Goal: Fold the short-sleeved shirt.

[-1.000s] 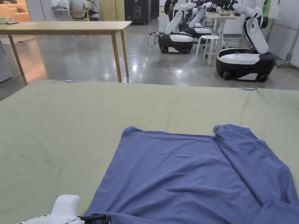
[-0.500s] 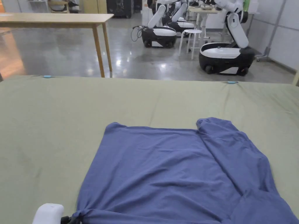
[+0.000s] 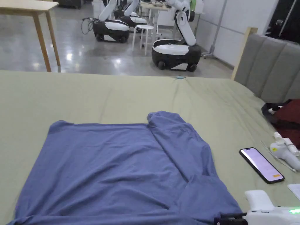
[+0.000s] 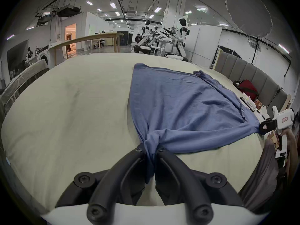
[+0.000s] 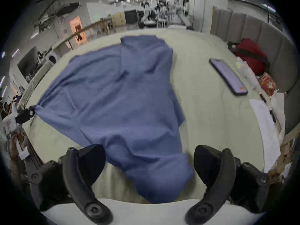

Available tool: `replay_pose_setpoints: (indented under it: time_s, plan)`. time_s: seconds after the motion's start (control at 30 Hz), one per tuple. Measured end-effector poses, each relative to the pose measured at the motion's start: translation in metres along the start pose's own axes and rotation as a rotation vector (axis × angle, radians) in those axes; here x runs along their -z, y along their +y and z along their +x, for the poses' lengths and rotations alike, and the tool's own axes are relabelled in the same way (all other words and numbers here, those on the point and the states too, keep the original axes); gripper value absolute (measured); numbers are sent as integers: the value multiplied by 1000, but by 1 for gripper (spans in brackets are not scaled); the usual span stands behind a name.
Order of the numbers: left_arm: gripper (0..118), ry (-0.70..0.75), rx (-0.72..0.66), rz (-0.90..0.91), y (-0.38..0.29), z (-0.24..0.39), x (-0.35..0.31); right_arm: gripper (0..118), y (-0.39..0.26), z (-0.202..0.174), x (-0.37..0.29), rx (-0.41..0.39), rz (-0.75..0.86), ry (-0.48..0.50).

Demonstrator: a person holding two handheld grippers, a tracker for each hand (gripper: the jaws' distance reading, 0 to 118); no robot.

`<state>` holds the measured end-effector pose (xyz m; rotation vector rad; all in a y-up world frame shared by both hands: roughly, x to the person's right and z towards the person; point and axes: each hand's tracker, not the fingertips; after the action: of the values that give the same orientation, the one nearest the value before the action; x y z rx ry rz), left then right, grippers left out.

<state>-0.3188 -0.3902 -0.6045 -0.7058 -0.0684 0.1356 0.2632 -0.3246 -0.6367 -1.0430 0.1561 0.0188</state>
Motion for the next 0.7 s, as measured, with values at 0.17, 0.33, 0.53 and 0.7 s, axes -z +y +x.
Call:
replay_pose_setpoints:
  time_s: [0.17,0.33,0.53,0.7]
  plan:
    - [7,-9,-11,-9,-1,-3,1,57,-1,-9,-1,-52,19,-21]
    - [7,-5,-1,-13,-2,0,3,10,-5,-18,-6,-36,70,11]
    - [7,-64,-19,39,16,-2,-14,10,0,-13,-33,12,156,79]
    - [7,-104,-40,121,66,1,-23,10,39,-11,-64,-12,266,118]
